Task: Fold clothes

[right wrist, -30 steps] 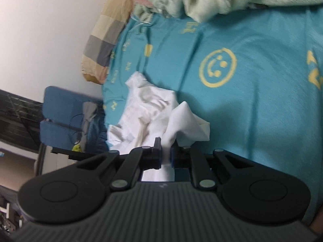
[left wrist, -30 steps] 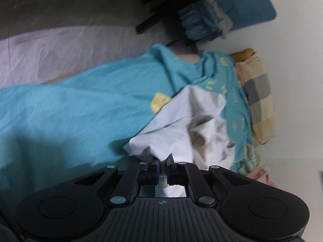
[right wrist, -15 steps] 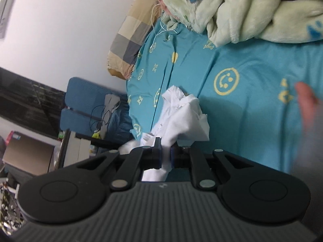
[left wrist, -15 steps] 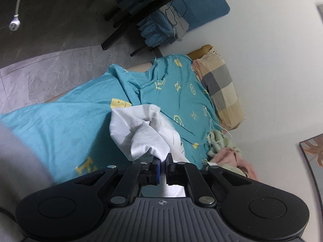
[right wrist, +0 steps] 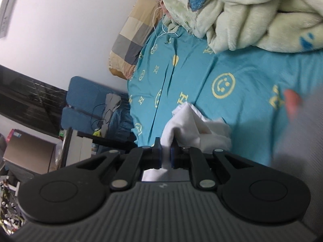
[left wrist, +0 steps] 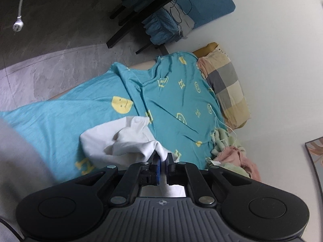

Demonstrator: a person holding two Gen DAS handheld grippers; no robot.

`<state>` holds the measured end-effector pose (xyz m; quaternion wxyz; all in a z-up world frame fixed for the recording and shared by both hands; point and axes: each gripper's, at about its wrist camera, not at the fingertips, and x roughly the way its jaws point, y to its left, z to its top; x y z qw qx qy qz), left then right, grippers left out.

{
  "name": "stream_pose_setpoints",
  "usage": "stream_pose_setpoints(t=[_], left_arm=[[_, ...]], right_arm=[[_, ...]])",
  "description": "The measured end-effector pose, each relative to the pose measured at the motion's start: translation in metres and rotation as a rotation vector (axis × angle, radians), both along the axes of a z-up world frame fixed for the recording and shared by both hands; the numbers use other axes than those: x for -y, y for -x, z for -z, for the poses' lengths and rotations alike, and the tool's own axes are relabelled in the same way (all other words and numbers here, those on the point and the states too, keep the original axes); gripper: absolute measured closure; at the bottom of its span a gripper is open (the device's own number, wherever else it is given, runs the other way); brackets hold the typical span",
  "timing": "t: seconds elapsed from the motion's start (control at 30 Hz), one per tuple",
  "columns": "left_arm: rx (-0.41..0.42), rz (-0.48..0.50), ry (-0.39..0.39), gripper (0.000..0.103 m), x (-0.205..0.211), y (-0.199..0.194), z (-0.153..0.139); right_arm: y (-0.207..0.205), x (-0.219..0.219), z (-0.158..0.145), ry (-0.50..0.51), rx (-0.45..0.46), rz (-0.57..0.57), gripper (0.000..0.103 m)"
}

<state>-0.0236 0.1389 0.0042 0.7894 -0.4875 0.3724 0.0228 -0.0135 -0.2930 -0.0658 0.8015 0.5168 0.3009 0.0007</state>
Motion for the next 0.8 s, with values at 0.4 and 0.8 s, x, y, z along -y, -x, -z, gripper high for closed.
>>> stream_pose_setpoints(t=[0.4,0.8], left_arm=[[-0.09,0.024,-0.119,0.093,0.0,-0.174,0.091],[-0.019,0.154,-0.28,0.063,0.011,-0.229,0.14]], right_arm=[[-0.171,-0.018,0.064,0.091,-0.185,-0.062,0.092],[-0.217,-0.018,0.106,0.125,-0.26,-0.105,0.085]])
